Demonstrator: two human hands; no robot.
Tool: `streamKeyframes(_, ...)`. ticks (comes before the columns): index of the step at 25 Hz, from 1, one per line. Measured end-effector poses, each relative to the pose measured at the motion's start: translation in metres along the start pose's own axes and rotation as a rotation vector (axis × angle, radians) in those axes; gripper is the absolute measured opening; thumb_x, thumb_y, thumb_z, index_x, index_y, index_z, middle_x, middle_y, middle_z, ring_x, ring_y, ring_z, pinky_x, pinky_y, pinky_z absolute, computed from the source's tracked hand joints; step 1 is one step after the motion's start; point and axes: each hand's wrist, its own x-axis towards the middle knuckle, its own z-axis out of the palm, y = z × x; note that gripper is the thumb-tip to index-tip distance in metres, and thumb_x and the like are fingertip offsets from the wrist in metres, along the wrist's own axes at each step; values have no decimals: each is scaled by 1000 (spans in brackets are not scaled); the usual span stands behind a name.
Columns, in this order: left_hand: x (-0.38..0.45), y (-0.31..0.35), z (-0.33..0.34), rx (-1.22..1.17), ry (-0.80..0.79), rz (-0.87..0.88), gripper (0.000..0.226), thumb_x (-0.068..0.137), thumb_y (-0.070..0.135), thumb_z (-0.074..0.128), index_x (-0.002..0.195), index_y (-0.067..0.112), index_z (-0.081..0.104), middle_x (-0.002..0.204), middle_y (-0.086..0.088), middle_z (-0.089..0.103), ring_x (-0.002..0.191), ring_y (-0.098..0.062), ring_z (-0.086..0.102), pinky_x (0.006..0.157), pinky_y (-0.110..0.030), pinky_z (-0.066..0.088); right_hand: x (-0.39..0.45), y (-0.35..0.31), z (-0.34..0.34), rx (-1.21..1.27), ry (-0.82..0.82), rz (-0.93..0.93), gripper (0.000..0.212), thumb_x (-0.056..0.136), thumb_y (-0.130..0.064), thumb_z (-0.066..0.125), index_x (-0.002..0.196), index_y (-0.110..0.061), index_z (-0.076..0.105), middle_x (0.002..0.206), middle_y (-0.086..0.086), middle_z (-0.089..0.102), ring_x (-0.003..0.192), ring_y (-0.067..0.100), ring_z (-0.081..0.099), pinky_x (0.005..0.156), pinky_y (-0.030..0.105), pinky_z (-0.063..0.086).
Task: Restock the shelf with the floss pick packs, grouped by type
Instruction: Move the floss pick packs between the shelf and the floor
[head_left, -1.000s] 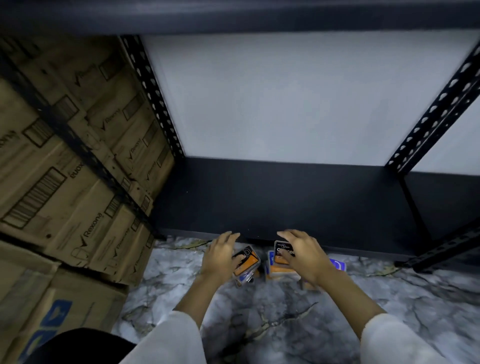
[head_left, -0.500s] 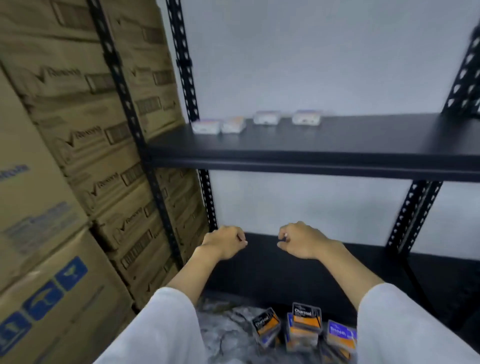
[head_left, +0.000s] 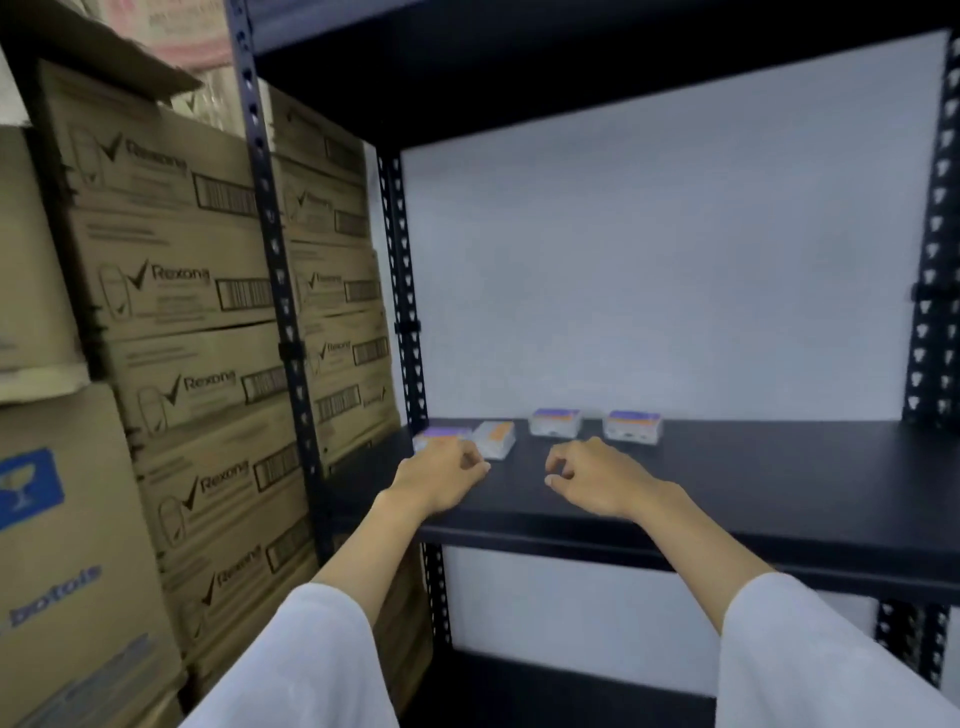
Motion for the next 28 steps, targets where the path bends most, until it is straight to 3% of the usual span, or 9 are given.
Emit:
streamKeyframes(3,34,-14,-5,-13,67,0,25,93,41,47,108,31,64,114,7,64,105,-19,59,81,-33,42,38,5,7,28,0,-9,27,94,-37,51,115,-22,59,116,1,62,102,20,60,89,37,49)
streamKeyframes(7,80,-55,11,-36,63,27,33,89,47,51,116,29,60,123,6,59,110,-16,54,90,-38,45,99,9,34,77,8,-49,43,90,-38,56,130,-23,50,128,0,56,115,19,55,97,35,45)
streamKeyframes(11,116,-97,31,40,-4,99,66,85,55,61,143,32,38,149,5,35,130,-21,37,106,-38,35,154,7,55,72,22,-71,68,83,-45,63,142,-27,34,142,2,36,132,24,35,108,41,34)
streamKeyframes(14,135,-117,40,93,-84,112,81,81,60,62,149,41,22,160,7,14,146,-23,15,115,-43,18,179,15,68,115,-69,-15,81,78,-49,66,146,-35,24,152,3,22,142,26,19,113,43,26)
streamKeyframes(15,139,-120,42,97,-113,115,81,82,60,61,150,42,19,161,7,13,148,-23,10,117,-44,14,182,19,73,147,-91,-4,83,77,-49,67,146,-35,24,151,2,24,142,26,21,113,42,27)
streamKeyframes(18,149,-122,47,65,-106,138,74,85,53,61,149,38,25,152,4,28,142,-24,22,116,-42,20,183,28,83,252,-61,23,77,77,-44,70,143,-30,33,139,2,33,127,21,40,107,33,34)
streamKeyframes(22,138,-105,46,-53,-27,64,67,77,59,67,134,33,45,120,2,37,114,-19,46,103,-38,41,162,31,69,227,-21,16,73,78,-39,71,141,-29,34,131,3,32,117,20,43,98,27,36)
streamKeyframes(28,80,-49,59,-258,48,95,63,76,58,68,130,33,48,115,5,38,108,-14,46,99,-29,43,77,63,28,326,34,85,67,81,-31,71,139,-27,37,133,-1,32,112,11,41,98,21,29)
